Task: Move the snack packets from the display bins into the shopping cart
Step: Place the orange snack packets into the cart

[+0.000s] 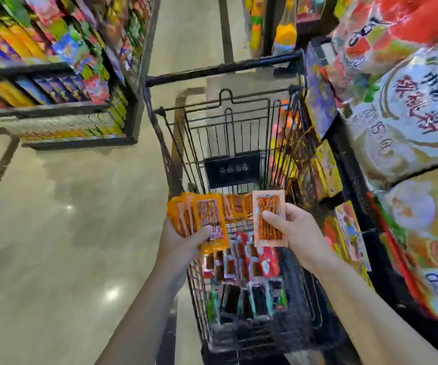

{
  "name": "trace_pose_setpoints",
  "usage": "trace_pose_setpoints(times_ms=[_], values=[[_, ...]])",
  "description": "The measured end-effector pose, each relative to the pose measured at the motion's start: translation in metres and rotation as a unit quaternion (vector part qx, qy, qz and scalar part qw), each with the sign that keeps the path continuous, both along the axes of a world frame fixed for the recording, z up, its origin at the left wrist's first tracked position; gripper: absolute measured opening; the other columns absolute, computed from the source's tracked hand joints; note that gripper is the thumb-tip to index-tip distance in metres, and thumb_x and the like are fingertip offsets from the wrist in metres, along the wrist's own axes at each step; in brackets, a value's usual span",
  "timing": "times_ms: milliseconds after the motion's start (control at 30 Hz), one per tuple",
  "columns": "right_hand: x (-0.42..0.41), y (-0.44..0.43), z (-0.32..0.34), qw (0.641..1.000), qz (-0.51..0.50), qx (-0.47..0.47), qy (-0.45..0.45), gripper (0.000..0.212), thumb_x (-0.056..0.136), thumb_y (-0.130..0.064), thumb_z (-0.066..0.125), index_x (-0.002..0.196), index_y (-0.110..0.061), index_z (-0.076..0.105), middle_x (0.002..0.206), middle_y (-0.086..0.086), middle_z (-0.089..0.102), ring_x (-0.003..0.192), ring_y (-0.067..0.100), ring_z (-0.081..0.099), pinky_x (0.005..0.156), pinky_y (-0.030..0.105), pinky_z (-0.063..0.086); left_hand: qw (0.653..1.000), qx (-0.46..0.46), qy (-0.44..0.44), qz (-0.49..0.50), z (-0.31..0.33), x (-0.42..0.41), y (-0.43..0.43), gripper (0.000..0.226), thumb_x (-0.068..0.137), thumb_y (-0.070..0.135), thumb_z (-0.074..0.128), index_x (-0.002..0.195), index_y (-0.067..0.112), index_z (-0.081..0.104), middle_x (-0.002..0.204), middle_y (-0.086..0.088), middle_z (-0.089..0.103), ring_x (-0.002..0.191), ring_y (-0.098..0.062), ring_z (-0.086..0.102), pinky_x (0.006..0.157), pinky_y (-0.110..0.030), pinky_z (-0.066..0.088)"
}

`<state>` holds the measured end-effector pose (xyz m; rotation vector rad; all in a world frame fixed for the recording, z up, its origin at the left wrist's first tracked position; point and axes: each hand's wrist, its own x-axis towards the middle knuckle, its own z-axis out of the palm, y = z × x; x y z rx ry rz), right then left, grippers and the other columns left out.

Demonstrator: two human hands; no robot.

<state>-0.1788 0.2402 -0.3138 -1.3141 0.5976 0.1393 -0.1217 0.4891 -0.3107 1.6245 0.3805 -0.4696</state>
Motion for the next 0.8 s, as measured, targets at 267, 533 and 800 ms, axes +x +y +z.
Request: trace_pose_setpoints(times_ms=[267, 533, 800], values=[[0.101, -0.022, -0.112, 0.997, 0.014, 0.003, 0.071, 0.013, 0.099, -0.023, 0.069, 0.106, -0.027, 0.078, 0.107, 0.004, 0.079, 0.100, 0.026, 0.077, 0.088, 0.051, 0.061, 0.991, 0.079, 0.104, 0.008, -0.118, 0.100, -0.049, 0.060, 0.077, 0.022, 0.094, 0.120, 0.033, 0.054, 0.118, 0.000, 0.073, 0.105, -0.023, 0.074, 0.093, -0.053, 0.061], [0.168, -0.029, -0.251, 0.992, 0.021, 0.008, 0.124, 0.016, 0.099, -0.025, 0.069, 0.114, -0.024, 0.074, 0.105, 0.000, 0.080, 0.098, 0.021, 0.077, 0.093, 0.052, 0.060, 0.986, 0.121, 0.116, -0.001, -0.256, 0.164, -0.076, 0.077, 0.068, 0.038, 0.098, 0.130, 0.031, 0.054, 0.121, 0.003, 0.073, 0.110, -0.020, 0.072, 0.102, -0.055, 0.056], [0.200, -0.018, -0.349, 0.991, 0.018, -0.043, 0.124, 0.012, 0.098, -0.023, 0.071, 0.097, -0.032, 0.079, 0.100, -0.002, 0.080, 0.095, 0.021, 0.077, 0.089, 0.052, 0.061, 0.985, 0.158, 0.065, -0.001, -0.344, 0.186, -0.097, 0.081, 0.062, 0.033, 0.103, 0.126, 0.030, 0.053, 0.116, 0.006, 0.073, 0.106, -0.015, 0.071, 0.104, -0.051, 0.055]])
